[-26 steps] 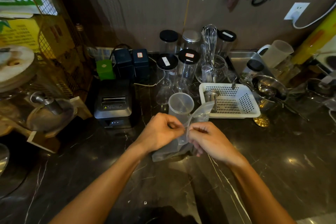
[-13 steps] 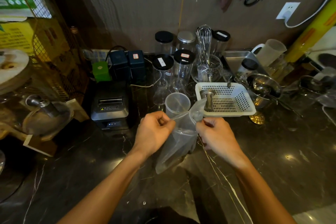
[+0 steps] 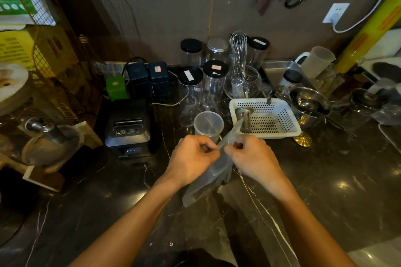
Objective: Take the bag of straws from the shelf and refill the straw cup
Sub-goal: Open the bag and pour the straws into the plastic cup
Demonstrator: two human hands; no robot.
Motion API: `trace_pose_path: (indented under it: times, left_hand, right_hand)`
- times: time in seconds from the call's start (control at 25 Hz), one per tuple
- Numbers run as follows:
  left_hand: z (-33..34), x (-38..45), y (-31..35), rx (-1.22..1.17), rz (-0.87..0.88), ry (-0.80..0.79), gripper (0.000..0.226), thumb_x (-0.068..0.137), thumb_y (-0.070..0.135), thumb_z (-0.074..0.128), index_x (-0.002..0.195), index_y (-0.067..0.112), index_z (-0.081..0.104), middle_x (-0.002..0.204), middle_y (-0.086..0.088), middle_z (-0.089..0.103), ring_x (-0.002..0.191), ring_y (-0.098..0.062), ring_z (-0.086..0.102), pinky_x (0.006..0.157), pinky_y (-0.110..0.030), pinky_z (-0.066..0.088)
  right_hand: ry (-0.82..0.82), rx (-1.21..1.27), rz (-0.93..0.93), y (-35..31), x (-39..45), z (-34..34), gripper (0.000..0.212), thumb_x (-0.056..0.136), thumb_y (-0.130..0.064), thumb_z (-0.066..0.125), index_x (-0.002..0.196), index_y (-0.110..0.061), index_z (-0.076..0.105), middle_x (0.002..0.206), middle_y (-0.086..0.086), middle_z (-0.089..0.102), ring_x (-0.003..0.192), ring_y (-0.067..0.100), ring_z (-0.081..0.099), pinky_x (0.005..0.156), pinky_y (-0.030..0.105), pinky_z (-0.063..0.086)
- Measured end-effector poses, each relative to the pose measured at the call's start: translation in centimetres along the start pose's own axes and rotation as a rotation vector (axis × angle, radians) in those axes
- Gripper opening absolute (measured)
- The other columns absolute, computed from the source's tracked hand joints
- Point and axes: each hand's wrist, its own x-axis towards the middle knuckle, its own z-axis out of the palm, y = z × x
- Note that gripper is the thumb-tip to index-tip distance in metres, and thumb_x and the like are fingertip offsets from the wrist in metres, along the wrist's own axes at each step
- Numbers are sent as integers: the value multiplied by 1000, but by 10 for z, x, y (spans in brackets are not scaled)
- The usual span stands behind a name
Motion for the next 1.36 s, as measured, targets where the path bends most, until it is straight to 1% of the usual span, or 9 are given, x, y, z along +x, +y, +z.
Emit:
trace_pose_path:
  times: [0.16, 0.24, 0.36, 0.44, 0.56, 0.72, 0.96, 1.24, 1.36]
  left_hand:
    - [-11, -4, -4, 126, -91, 229, 10, 86, 32, 71, 76, 29, 72, 70, 11, 74, 73, -8, 72, 77, -46, 62]
    - [-20, -4, -5, 179, -103, 321, 12, 86, 33, 70, 75, 29, 68, 66, 9, 70, 69, -11, 69, 73, -45, 61]
    - [-28, -3, 2, 216, -107, 261, 7, 85, 33, 74, 91, 31, 70, 73, 11, 69, 74, -5, 67, 75, -36, 57]
    - [-27, 3, 7, 251, -105, 166, 22, 83, 37, 78, 104, 36, 70, 79, 14, 70, 79, -2, 67, 77, -33, 55]
    - [-24, 11, 12, 286, -100, 137, 4, 85, 39, 78, 85, 37, 74, 70, 17, 72, 74, 2, 69, 80, -37, 61]
    - [-14, 8, 15, 179, -24, 69, 11, 85, 30, 77, 75, 34, 74, 67, 12, 73, 68, -4, 71, 78, -45, 63]
    - [-27, 5, 1, 112, -64, 293, 14, 79, 32, 71, 70, 23, 69, 61, -1, 71, 62, -20, 71, 68, -50, 62]
    - [-55, 14, -17, 113, -103, 289, 6, 89, 21, 73, 89, 26, 70, 78, -1, 73, 75, -22, 73, 75, -54, 62]
    - [-51, 23, -15, 146, -105, 96, 41, 85, 21, 78, 124, 29, 66, 97, 12, 69, 90, -13, 73, 90, -49, 61]
  right_hand:
    - [4, -52, 56, 2, -2, -4, 20, 96, -40, 64, 88, -24, 74, 76, -3, 72, 72, 16, 70, 71, 40, 61]
    - [14, -35, 68, 5, -5, -10, 23, 97, -37, 64, 84, -21, 73, 77, 3, 73, 74, 19, 72, 75, 45, 64]
    - [-53, -3, 20, 0, -12, -17, 23, 97, -32, 65, 81, -18, 74, 78, 9, 74, 75, 23, 75, 77, 48, 65]
    - [-99, -15, -46, -5, -15, -17, 25, 95, -29, 66, 76, -13, 71, 75, 12, 73, 73, 27, 74, 73, 50, 64]
    - [-102, -72, -43, -5, -13, -18, 28, 94, -33, 65, 76, -12, 68, 72, 10, 72, 71, 25, 74, 73, 49, 62]
    - [-26, -145, 10, -4, -3, -18, 34, 95, -48, 63, 78, -20, 72, 73, 1, 75, 72, 19, 75, 77, 48, 63]
    - [20, -111, 83, 5, 10, -25, 24, 100, -37, 62, 82, -26, 71, 77, 0, 75, 72, 18, 76, 78, 46, 65]
    - [60, 93, 82, 16, 11, -31, 27, 101, -32, 62, 82, -16, 73, 75, 2, 76, 60, 9, 74, 72, 39, 67]
    - [-13, 128, -31, 16, 12, -28, 28, 101, -25, 62, 81, -7, 71, 76, 12, 74, 58, 10, 73, 63, 35, 65]
